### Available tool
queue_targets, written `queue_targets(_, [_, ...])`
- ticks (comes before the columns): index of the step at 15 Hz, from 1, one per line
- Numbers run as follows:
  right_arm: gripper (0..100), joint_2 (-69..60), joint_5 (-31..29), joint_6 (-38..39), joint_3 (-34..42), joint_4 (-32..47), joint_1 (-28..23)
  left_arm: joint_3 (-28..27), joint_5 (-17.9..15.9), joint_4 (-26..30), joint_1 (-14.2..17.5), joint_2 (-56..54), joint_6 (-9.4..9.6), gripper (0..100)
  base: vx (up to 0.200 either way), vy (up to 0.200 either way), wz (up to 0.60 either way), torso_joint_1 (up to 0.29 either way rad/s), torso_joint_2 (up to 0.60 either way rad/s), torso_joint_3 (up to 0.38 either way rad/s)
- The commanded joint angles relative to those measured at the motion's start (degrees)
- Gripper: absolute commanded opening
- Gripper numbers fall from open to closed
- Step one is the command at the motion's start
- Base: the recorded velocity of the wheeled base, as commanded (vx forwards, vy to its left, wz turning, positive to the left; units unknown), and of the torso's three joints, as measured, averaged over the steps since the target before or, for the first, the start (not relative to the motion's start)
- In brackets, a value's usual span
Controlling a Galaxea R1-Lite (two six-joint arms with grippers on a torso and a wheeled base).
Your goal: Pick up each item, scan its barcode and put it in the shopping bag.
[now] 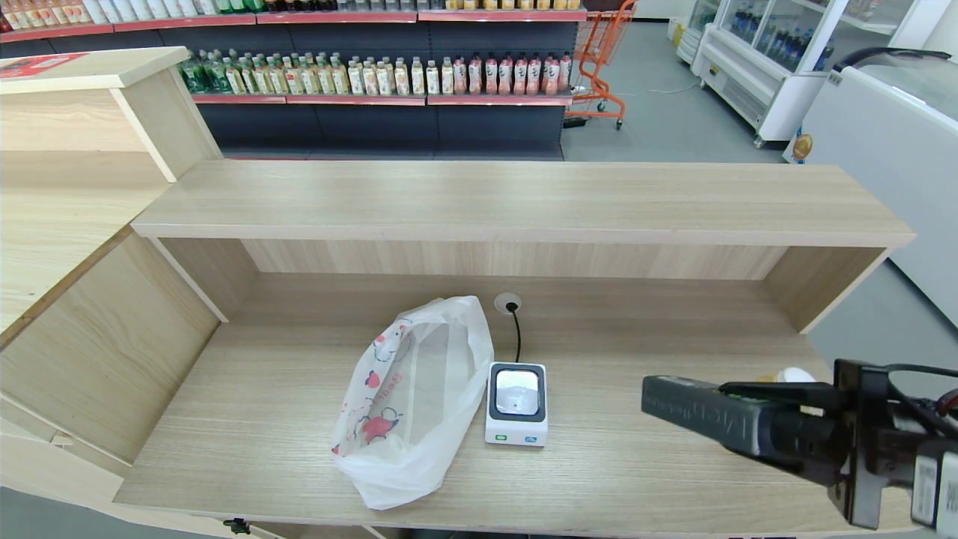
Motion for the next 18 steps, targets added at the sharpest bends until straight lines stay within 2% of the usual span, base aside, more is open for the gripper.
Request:
queue_targets(1, [0, -3.94, -9.34, 26.32, -2.33, 0.77, -5.27, 0.0, 0.0, -0.04, -0.02, 0.09, -0.02, 100, 0.0, 0.0, 0.0, 0.0, 0.0, 0.0])
queue_targets(2, [0, -3.23, -13.38, 48.3, -2.5, 1.03, -4.04, 0.0, 0.0, -0.04, -0.02, 0.09, -0.02, 100, 0.0, 0.0, 0.0, 0.0, 0.0, 0.0])
queue_targets(3, [0, -0.6, -13.38, 61.74, -2.5, 0.77, -3.34, 0.0, 0.0, -0.04, -0.02, 0.09, -0.02, 100, 0.0, 0.0, 0.0, 0.0, 0.0, 0.0])
queue_targets(4, [0, 2.39, -13.64, 71.24, -2.68, 0.68, -3.25, 0.0, 0.0, -0.04, -0.02, 0.09, -0.02, 100, 0.0, 0.0, 0.0, 0.0, 0.0, 0.0])
queue_targets(6, [0, 7.75, -13.38, 81.78, -3.29, 0.59, -3.25, 0.0, 0.0, -0.04, -0.02, 0.09, -0.02, 100, 0.0, 0.0, 0.0, 0.0, 0.0, 0.0])
queue_targets(9, [0, 11.8, -13.2, 86.0, -3.91, 0.59, -2.9, 0.0, 0.0, -0.04, -0.02, 0.09, -0.02, 100, 0.0, 0.0, 0.0, 0.0, 0.0, 0.0])
queue_targets(15, [0, 12.59, -13.29, 86.7, -4.79, 0.59, 2.29, 0.0, 0.0, -0.04, -0.02, 0.09, 0.07, 100, 0.0, 0.0, 0.0, 0.0, 0.0, 0.0])
queue_targets(18, [0, 12.59, -13.38, 86.7, -4.7, 0.59, 2.99, 0.0, 0.0, -0.04, -0.02, 0.09, 0.07, 100, 0.0, 0.0, 0.0, 0.0, 0.0, 0.0])
